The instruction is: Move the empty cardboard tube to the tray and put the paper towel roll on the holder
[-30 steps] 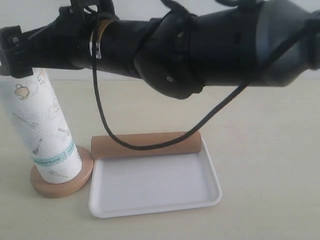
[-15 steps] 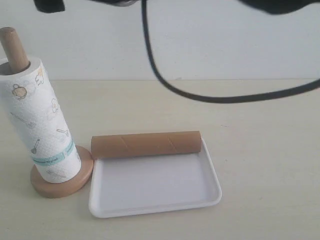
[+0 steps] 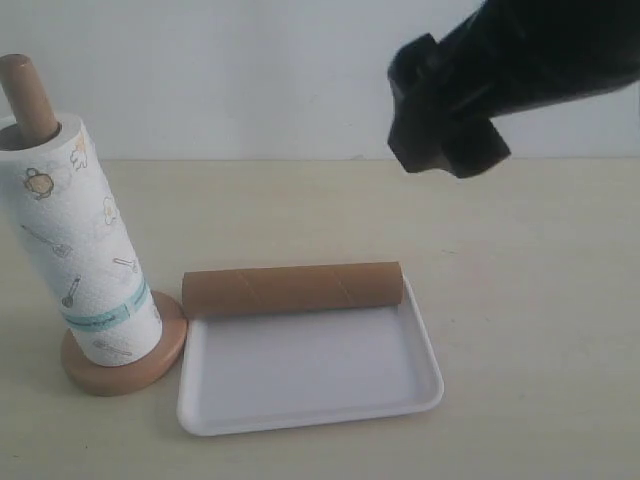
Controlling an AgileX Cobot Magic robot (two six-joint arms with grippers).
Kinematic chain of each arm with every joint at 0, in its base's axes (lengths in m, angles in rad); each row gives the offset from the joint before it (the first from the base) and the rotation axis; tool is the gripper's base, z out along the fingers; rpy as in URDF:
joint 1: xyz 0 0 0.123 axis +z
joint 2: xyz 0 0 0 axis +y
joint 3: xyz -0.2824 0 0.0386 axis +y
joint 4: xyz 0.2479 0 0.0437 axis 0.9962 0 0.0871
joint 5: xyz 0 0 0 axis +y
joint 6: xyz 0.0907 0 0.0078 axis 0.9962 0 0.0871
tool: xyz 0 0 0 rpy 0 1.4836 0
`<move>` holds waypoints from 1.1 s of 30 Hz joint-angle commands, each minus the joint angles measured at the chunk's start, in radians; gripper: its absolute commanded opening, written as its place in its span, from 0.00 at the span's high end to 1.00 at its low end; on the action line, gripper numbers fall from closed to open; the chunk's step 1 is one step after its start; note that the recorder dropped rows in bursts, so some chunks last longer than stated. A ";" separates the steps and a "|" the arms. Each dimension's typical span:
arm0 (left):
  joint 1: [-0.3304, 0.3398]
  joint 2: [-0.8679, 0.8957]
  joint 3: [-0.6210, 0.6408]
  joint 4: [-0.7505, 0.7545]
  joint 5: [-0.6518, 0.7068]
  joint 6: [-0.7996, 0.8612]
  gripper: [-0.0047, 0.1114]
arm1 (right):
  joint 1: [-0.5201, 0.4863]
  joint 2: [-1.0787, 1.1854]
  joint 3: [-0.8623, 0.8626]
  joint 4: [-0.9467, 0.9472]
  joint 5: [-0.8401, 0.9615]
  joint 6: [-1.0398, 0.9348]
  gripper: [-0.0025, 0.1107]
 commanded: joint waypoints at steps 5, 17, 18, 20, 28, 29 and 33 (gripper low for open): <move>0.003 -0.003 0.003 0.004 0.000 0.007 0.92 | 0.000 0.002 -0.007 0.011 0.064 -0.028 0.74; 0.003 -0.003 0.003 0.004 0.000 0.007 0.92 | 0.000 0.002 -0.007 0.024 0.039 0.009 0.97; 0.003 -0.003 0.003 0.004 0.000 0.007 0.92 | 0.000 0.002 -0.007 0.024 0.039 0.009 0.97; 0.003 -0.003 0.003 0.004 0.000 0.007 0.92 | 0.000 0.002 -0.007 0.024 0.039 0.009 0.97; 0.003 -0.003 0.003 0.004 0.000 0.007 0.92 | 0.000 0.002 -0.007 0.024 0.039 0.009 0.97; 0.003 -0.003 0.003 0.004 0.000 0.007 0.92 | 0.000 0.002 -0.007 0.024 0.039 0.012 0.97; 0.003 -0.003 0.003 0.004 0.000 0.007 0.92 | -0.002 0.002 0.046 0.014 0.009 0.112 0.97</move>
